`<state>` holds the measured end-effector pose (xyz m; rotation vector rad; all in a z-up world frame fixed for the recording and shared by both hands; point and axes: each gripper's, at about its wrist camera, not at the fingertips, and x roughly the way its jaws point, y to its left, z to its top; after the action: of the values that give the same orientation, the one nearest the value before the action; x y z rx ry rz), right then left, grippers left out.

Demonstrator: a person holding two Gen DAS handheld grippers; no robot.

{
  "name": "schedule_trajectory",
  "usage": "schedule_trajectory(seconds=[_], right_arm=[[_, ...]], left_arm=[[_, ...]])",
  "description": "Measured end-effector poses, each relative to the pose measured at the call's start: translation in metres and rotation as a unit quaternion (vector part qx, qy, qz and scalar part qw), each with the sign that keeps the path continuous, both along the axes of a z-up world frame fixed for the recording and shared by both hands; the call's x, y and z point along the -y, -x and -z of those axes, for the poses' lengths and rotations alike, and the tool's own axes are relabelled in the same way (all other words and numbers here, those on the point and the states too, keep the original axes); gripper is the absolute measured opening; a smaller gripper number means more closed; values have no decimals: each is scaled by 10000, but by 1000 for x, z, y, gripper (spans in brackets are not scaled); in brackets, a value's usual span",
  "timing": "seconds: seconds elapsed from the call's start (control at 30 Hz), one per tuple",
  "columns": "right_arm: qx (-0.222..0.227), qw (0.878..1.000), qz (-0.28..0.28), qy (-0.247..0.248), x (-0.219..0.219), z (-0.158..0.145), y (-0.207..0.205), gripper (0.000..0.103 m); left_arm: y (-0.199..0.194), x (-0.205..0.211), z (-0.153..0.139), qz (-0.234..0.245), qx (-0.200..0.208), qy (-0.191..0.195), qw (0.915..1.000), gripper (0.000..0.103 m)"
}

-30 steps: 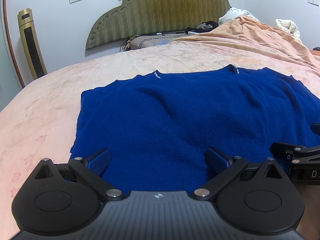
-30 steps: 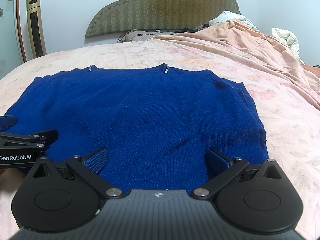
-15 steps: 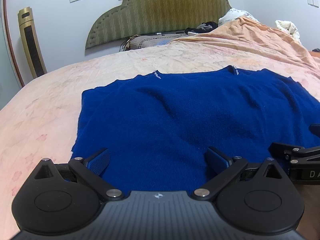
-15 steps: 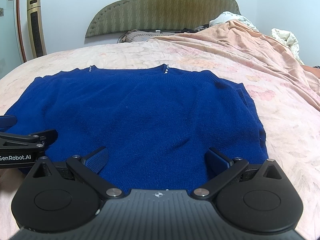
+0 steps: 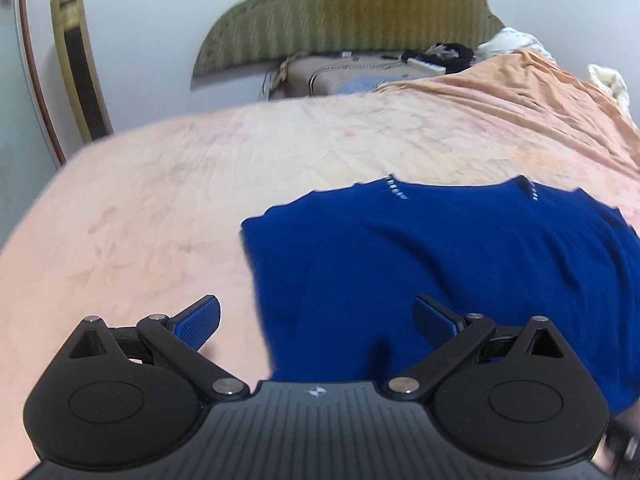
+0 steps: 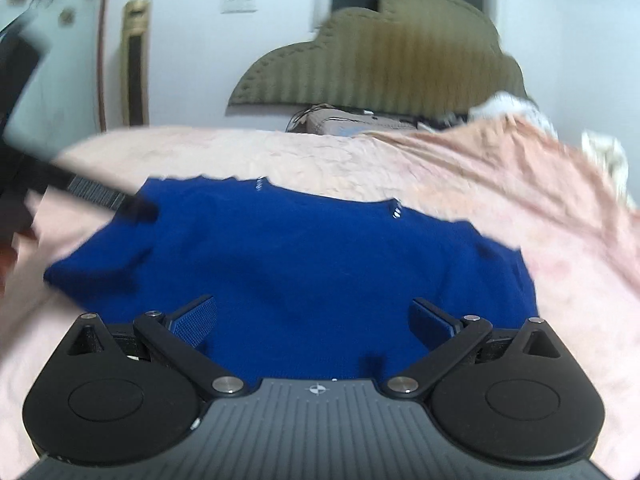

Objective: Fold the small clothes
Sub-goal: 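Grasp the sweater's side with the left gripper while the right gripper grasps the body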

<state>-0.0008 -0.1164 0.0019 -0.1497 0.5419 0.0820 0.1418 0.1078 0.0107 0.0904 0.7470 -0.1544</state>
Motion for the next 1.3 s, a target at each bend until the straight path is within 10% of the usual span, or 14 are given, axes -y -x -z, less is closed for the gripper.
schedule_trajectory(seconds=[0.23,0.43,0.87,0.97,1.03,1.13,1.3], right_arm=[[90,9951,-565,805,-51,5,14,97],[88,9916,-809,1009,-70,6,17,96],[80,9776,-1157,1756,-142,30,-6,89],[187,9741,-1222,1892,-161,34,-24,80],[206,9732,-1294,1891,-171,35,-36,68],[220,9696,-1477,1938,-183,37,-48,48],[64,9725,-1648,1644,-183,35,-49,6]], left_arm=[[-43,-47,11,-68,-629,855,9943,103],[-71,-62,19,450,-1110,1929,9739,103],[-137,-53,44,818,-1770,2978,9345,102],[-148,-42,45,880,-1697,2906,9376,81],[-154,-35,46,854,-1737,2732,9423,32],[-160,-31,50,722,-1778,2624,9457,14],[-141,-18,31,626,-1291,2108,9669,12]])
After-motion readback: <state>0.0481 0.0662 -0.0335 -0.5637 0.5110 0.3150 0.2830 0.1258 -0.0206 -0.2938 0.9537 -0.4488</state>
